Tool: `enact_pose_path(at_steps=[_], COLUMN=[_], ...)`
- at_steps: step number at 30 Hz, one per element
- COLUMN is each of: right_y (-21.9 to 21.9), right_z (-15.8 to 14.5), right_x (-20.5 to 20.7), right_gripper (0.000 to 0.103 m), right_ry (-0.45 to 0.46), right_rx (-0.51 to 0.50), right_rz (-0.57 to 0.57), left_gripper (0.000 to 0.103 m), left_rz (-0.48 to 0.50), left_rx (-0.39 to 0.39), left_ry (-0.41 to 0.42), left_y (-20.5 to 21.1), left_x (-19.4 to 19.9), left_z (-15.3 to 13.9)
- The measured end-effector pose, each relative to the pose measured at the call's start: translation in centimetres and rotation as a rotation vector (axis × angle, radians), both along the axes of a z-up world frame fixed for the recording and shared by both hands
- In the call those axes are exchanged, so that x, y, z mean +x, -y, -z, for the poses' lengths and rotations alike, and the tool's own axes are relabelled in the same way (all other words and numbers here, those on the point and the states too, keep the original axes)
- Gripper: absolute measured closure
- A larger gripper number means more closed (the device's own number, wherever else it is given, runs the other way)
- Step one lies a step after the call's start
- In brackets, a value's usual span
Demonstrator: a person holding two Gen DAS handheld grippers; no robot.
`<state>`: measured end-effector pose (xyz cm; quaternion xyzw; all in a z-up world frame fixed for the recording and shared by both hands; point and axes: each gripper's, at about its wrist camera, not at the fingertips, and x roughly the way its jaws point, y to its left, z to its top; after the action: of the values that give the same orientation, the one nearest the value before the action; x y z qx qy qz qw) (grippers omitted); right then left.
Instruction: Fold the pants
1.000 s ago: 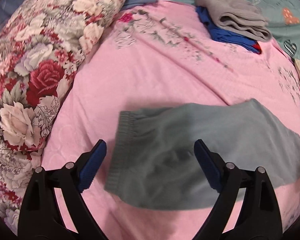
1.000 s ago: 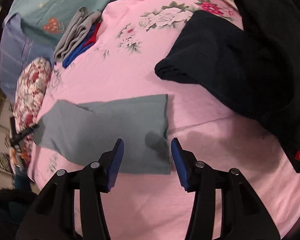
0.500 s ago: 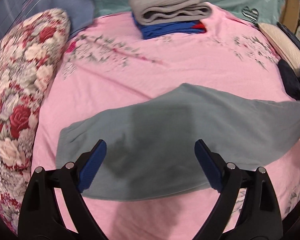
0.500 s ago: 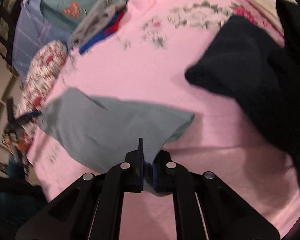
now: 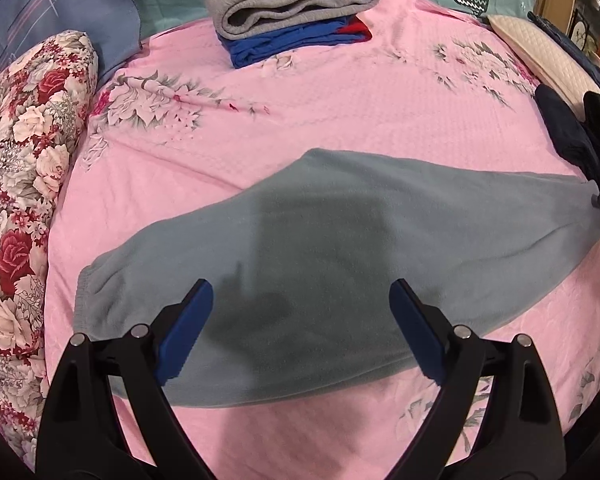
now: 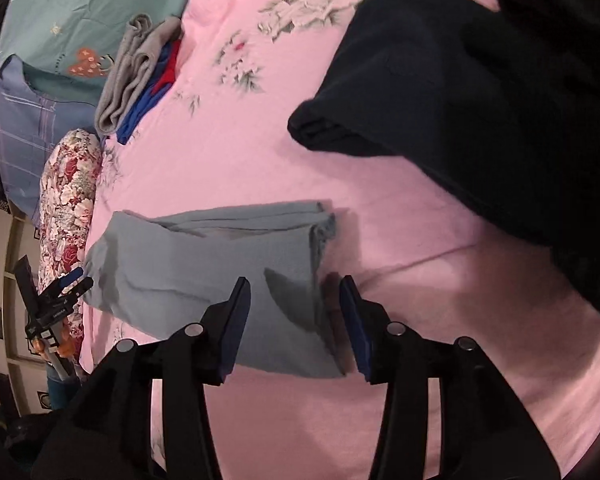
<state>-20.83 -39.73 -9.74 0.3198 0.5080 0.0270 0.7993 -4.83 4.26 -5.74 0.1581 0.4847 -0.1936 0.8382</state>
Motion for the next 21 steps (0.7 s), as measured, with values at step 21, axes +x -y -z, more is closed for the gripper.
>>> enact_pose_path(at_steps=[21], right_y=[-4.5], right_z=[-4.8], right_x=[1.2], right_gripper=[0.095], right_ry=[0.126], right_rx=[0.041], right_rz=[-0.035], left_gripper=[0.012], left_rz=[-0.021], left_rx=[-0.082], left_ry=[-0.042], left_y=[-4.2], left_x=[-0.5], left_z=[2.1])
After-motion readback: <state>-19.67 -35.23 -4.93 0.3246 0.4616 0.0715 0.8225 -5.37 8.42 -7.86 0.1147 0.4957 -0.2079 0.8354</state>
